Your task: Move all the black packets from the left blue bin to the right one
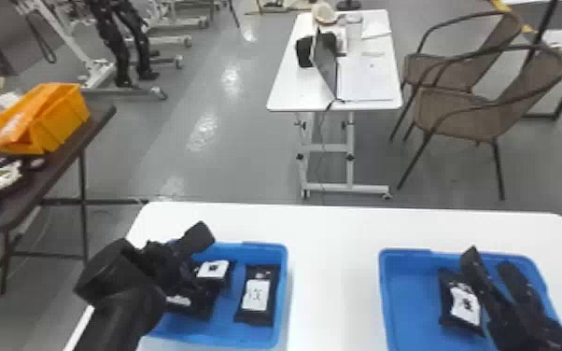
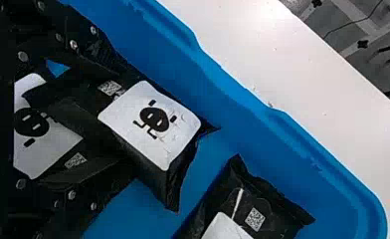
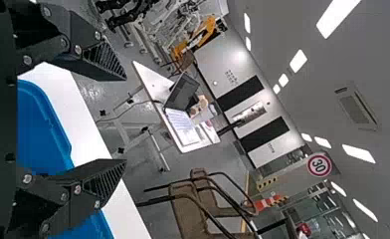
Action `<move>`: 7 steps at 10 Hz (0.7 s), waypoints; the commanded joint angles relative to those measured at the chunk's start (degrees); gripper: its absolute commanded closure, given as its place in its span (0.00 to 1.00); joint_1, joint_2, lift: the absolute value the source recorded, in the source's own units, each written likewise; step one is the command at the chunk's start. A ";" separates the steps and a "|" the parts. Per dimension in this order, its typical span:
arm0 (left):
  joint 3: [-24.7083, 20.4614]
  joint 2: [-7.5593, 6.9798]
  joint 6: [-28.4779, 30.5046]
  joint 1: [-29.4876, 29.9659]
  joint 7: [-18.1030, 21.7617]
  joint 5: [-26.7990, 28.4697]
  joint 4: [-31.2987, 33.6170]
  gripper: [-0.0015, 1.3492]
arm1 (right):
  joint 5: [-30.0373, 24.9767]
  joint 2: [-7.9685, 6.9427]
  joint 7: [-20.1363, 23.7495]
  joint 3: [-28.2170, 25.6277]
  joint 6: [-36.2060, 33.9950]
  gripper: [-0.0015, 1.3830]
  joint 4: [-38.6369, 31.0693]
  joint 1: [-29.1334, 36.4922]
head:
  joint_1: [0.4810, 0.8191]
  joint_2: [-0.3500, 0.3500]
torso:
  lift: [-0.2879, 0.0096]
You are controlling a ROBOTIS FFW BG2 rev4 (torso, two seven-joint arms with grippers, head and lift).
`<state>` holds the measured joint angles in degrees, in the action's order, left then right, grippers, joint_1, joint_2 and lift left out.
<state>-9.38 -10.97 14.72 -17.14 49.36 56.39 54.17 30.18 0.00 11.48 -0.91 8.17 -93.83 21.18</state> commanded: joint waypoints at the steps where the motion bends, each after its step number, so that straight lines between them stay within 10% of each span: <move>1: 0.06 -0.11 1.98 0.09 0.13 -1.37 -0.12 0.62 | 0.23 -0.05 0.03 -0.15 0.00 0.43 0.05 0.00 | 0.63 0.75 | 0.97; 7: 0.85 2.18 5.58 5.63 9.36 -3.39 17.64 0.74 | 0.76 -0.05 1.00 0.03 0.00 0.43 1.20 -0.61 | 0.63 0.70 | 0.97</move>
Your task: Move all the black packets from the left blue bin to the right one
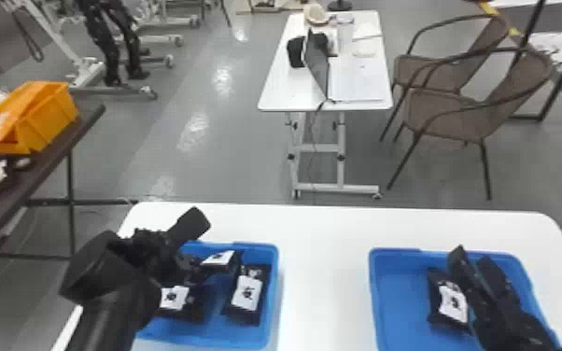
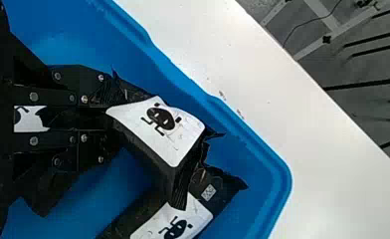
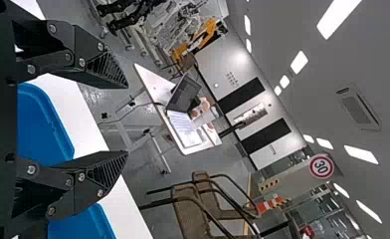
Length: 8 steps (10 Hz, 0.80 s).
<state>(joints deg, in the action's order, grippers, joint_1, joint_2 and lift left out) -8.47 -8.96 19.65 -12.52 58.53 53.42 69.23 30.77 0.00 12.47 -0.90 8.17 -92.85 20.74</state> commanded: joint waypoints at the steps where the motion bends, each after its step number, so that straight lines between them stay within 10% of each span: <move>1: 0.04 0.61 2.15 3.20 0.53 -1.74 7.24 0.74 | 0.26 -0.05 0.19 0.02 0.00 0.43 0.39 -0.26 | 0.63 0.69 | 0.97; 5: -0.84 4.83 9.09 14.10 2.55 -4.12 31.23 0.74 | 0.52 -0.05 1.16 0.72 0.00 0.42 0.39 -0.87 | 0.63 0.65 | 0.97; 8: 7.15 6.32 5.66 14.80 -5.71 -5.43 36.94 0.74 | 0.70 -0.05 5.38 2.48 -0.79 0.38 0.56 -3.51 | 0.63 0.63 | 0.97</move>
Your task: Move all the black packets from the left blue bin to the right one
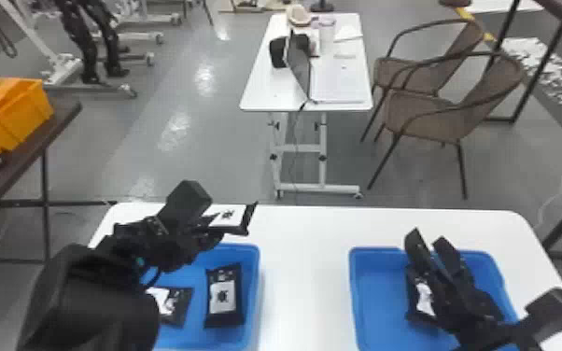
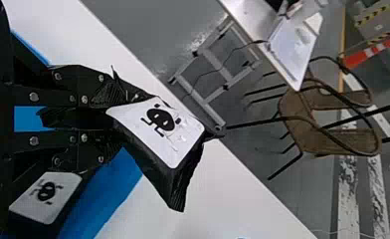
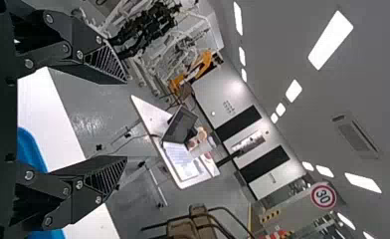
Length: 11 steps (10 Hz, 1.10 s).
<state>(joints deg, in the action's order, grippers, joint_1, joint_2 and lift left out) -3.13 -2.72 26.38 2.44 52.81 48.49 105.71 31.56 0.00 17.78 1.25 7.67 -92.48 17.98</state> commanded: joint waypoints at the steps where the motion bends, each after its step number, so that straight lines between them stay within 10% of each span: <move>1: 3.83 0.17 -4.84 0.20 -5.88 -1.91 0.20 0.74 | -0.27 -0.05 1.38 1.21 -0.29 0.38 0.81 -2.51 | 0.63 0.60 | 0.97; 5: 12.44 -3.44 -21.19 -1.38 -26.80 -14.04 -8.24 0.74 | 0.25 -0.05 3.49 1.57 -0.38 0.37 3.62 -7.35 | 0.63 0.50 | 0.97; 11: 22.37 -4.49 -25.67 -10.35 -28.11 -18.78 -17.38 0.74 | 2.63 -0.05 6.66 3.76 -2.22 0.36 5.73 -13.50 | 0.63 0.37 | 0.97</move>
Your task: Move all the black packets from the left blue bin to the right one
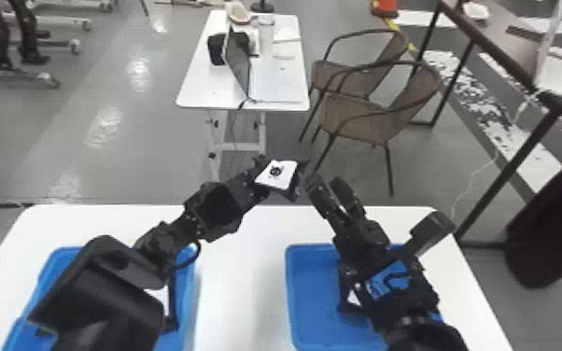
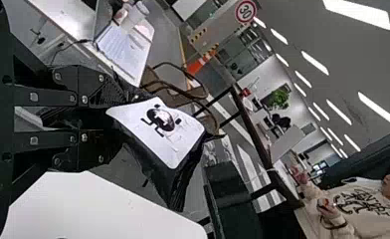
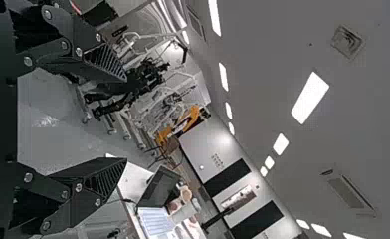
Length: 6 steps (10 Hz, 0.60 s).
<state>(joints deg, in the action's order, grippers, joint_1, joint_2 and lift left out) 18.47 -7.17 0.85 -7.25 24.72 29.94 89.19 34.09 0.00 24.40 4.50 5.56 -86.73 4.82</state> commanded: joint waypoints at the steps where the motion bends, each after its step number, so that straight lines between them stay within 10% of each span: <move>1: 1.66 0.05 -0.15 -1.54 -0.11 -0.41 -2.01 0.74 | 0.28 -0.05 0.30 1.22 -0.64 0.34 -0.20 -0.87 | 0.63 0.36 | 0.97; 6: 4.21 0.22 -0.85 -3.30 -0.20 -2.61 -3.76 0.74 | 0.02 -0.05 1.00 3.06 -2.66 0.23 0.77 -2.80 | 0.63 0.37 | 0.97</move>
<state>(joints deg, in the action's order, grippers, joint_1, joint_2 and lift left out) 22.52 -6.98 0.11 -10.48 24.47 27.68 85.47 34.15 0.00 25.43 7.42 3.00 -86.23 2.23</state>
